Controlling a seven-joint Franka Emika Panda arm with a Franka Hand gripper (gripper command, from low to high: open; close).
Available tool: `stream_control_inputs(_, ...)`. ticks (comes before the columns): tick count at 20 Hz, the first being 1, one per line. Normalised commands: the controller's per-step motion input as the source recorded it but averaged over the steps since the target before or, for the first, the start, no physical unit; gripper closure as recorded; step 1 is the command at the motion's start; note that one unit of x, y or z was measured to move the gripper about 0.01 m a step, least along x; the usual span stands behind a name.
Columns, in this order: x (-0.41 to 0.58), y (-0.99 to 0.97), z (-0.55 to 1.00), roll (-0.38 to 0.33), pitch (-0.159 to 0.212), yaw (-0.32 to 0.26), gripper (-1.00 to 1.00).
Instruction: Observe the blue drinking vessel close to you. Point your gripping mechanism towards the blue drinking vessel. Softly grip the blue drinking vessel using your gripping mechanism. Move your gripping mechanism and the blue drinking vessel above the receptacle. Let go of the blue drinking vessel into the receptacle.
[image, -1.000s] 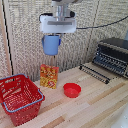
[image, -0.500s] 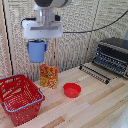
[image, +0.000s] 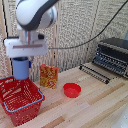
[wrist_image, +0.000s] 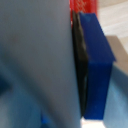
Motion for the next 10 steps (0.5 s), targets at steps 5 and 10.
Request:
stream_control_inputs(5,0.153,0.60,-0.46,-0.261,-0.012,-0.016,1.00)
stream_control_inputs(10,0.079,0.38,-0.31,-0.282,-0.007,0.000,1.00)
